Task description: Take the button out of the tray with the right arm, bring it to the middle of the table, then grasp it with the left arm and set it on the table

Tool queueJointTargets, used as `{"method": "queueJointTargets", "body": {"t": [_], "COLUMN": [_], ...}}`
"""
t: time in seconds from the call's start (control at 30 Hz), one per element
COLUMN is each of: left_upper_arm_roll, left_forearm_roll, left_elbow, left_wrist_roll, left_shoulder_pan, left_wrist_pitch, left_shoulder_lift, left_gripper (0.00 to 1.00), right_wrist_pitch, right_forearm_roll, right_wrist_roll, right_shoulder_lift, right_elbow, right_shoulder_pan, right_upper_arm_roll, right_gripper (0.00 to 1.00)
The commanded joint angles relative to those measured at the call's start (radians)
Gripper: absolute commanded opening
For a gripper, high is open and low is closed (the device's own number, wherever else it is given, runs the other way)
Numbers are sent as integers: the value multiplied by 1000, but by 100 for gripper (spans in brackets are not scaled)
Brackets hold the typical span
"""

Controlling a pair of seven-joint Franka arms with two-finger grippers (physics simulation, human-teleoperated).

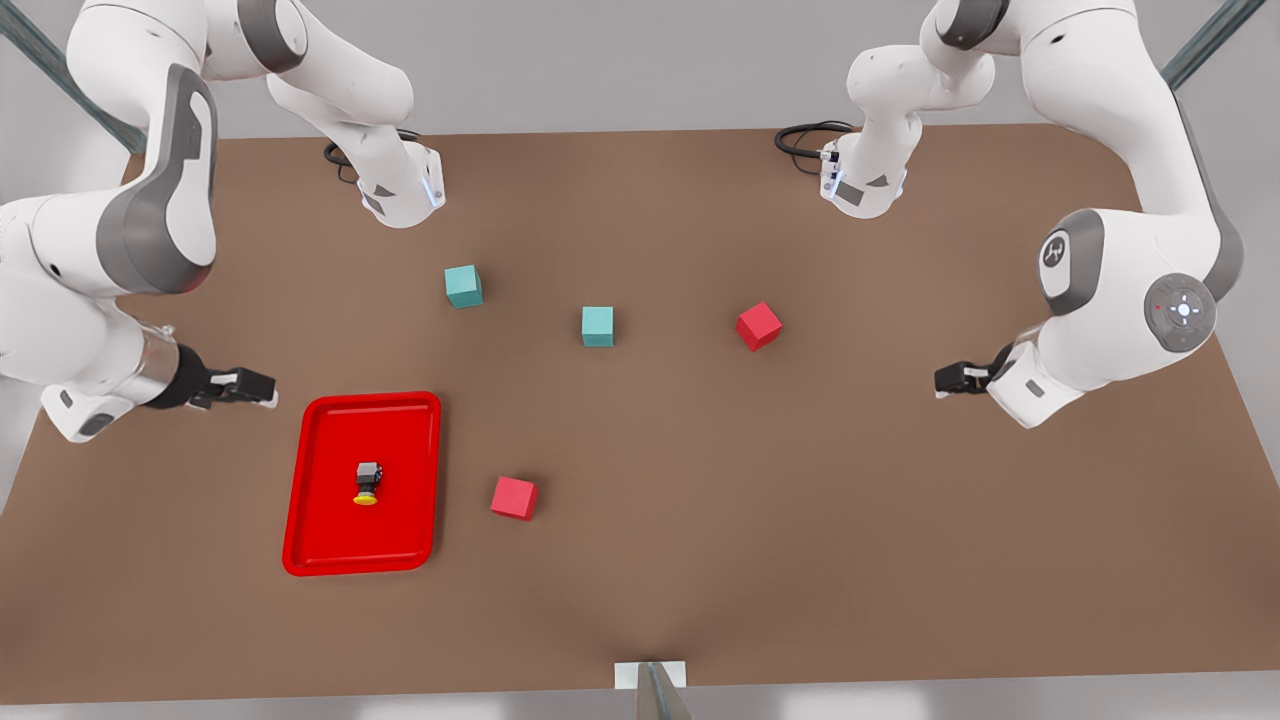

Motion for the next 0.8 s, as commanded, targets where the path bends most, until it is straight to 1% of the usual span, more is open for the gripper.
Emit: {"method": "queueJointTargets", "body": {"t": [0.0,0.17,0.2,0.33,0.37,0.4,0.47,0.57,0.63,0.7,0.73,0.77], "left_upper_arm_roll": [-1,-6,-3,-4,-4,-3,-4,-4,-4,-4,-4,-4], "left_forearm_roll": [-9,-16,-13,-7,-7,16,63,63,63,63,63,63], "left_elbow": [1,30,24,4,3,9,6,12,10,9,13,16], "left_wrist_roll": [-18,-35,-28,-35,-35,-37,-73,-92,-98,-97,-98,-98], "left_shoulder_pan": [1,-23,3,-17,-16,-15,-61,-74,-75,-80,-98,-98], "left_wrist_pitch": [25,29,19,-21,-23,-4,6,5,2,-1,-3,3], "left_shoulder_lift": [-1,11,9,17,23,49,66,63,62,63,60,62], "left_gripper": [100,100,100,100,100,100,100,100,100,100,100,100], "right_wrist_pitch": [-59,-64,-62,-35,25,98,114,231,237,237,279,416], "right_forearm_roll": [-7,-33,-33,-41,-41,-43,-70,-92,-93,-147,-150,-145], "right_wrist_roll": [69,72,72,73,73,73,75,131,133,134,139,203], "right_shoulder_lift": [-2,12,22,47,53,110,159,231,257,288,305,303], "right_elbow": [-2,-14,-15,-20,-55,-68,-68,-63,-69,-71,-83,-161], "right_shoulder_pan": [0,2,8,11,23,36,49,82,92,106,108,108], "right_upper_arm_roll": [7,10,8,8,8,7,7,4,2,2,2,5], "right_gripper": [100,100,100,100,100,100,100,100,100,100,100,100]}}
